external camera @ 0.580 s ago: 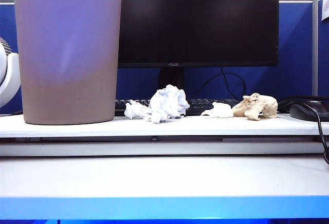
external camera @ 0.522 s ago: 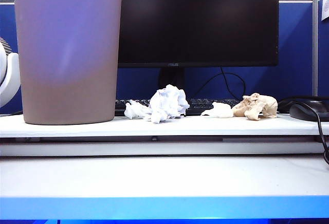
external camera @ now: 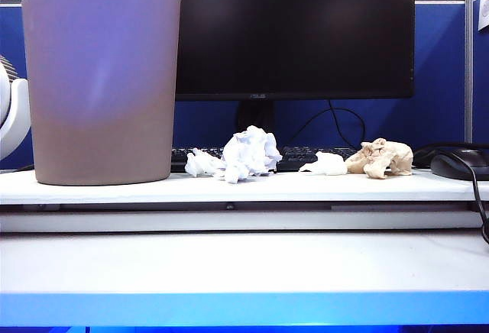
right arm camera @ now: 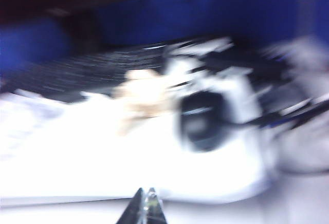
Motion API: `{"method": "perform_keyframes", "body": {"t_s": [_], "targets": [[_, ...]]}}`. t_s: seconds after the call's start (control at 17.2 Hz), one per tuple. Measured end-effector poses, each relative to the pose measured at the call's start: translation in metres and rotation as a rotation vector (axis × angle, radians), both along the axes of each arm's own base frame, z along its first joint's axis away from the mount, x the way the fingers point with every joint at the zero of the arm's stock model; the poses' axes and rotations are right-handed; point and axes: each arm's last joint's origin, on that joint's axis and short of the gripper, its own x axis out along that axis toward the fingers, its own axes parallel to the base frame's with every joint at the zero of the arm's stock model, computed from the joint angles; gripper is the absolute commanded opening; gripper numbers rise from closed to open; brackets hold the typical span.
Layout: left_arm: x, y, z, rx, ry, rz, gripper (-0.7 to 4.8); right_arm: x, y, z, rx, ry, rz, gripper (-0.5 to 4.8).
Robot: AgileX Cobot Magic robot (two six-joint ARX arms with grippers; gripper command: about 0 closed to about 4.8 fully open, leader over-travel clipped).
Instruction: Pick up all paper balls from the table and place them in the pink trash can.
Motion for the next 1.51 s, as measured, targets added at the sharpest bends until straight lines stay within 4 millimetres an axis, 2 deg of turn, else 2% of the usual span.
{"method": "perform_keyframes", "body": {"t_s": [0.17, 0.23, 0.29, 0.41, 0.58, 0.64, 0.7, 0.75, 0.81, 0.87, 0.93, 0.99, 1.04, 1.16, 1.28, 1.45, 1.51], "targets": [[-0.001, -0.004, 0.0, -0.378, 0.054, -0.098, -0.06, 0.0, 0.002, 0.004, 0.206, 0.005, 0.056, -0.06], [-0.001, -0.004, 0.0, -0.565, 0.088, -0.114, -0.06, -0.001, 0.002, 0.017, 0.272, -0.117, 0.076, -0.06], [-0.001, -0.005, 0.001, -0.642, 0.098, -0.126, -0.06, -0.003, 0.002, 0.026, 0.283, -0.206, 0.091, -0.06], [-0.001, -0.007, 0.011, -0.715, 0.034, -0.233, -0.06, -0.007, 0.002, 0.039, 0.285, -0.295, 0.106, -0.06], [-0.009, -0.009, 0.042, -0.713, -0.233, -0.433, -0.06, -0.007, 0.002, 0.077, 0.248, -0.356, 0.11, -0.06], [-0.016, -0.009, 0.059, -0.711, -0.341, -0.485, -0.06, 0.01, 0.003, 0.098, 0.207, -0.314, 0.131, -0.05], [-0.018, -0.009, 0.066, -0.709, -0.36, -0.493, -0.06, 0.025, 0.005, 0.107, 0.176, -0.273, 0.17, 0.06], [-0.02, -0.009, 0.07, -0.696, -0.373, -0.506, -0.06, 0.043, 0.009, 0.117, 0.118, -0.233, 0.218, 2.04], [-0.022, -0.01, 0.074, -0.665, -0.373, -0.527, -0.06, 0.086, 0.022, 0.125, -0.004, -0.15, 0.274, 3.28], [-0.023, -0.01, 0.077, -0.654, -0.378, -0.535, -0.06, 0.107, 0.027, 0.122, -0.03, -0.098, 0.283, 3.82], [-0.028, -0.01, 0.087, -0.631, -0.4, -0.565, -0.05, 0.148, 0.033, 0.11, -0.046, 0.029, 0.284, 3.88], [-0.031, -0.011, 0.093, -0.604, -0.408, -0.586, -0.05, 0.169, 0.036, 0.105, -0.052, 0.067, 0.287, 4.7], [-0.037, -0.011, 0.105, -0.536, -0.422, -0.614, -0.05, 0.193, 0.039, 0.094, -0.093, 0.116, 0.28, 4.79], [-0.04, -0.012, 0.111, -0.468, -0.405, -0.606, -0.05, 0.208, 0.041, 0.087, -0.141, 0.182, 0.265, 4.79], [-0.036, -0.012, 0.106, -0.419, -0.354, -0.564, -0.05, 0.216, 0.049, 0.079, -0.249, 0.213, 0.25, 4.79], [-0.035, -0.011, 0.105, -0.426, -0.349, -0.513, -0.05, 0.223, 0.05, 0.052, -0.29, 0.33, 0.227, 4.79], [-0.035, -0.011, 0.105, -0.427, -0.35, -0.509, -0.05, 0.228, 0.053, 0.035, -0.295, 0.388, 0.241, 4.79]]}}
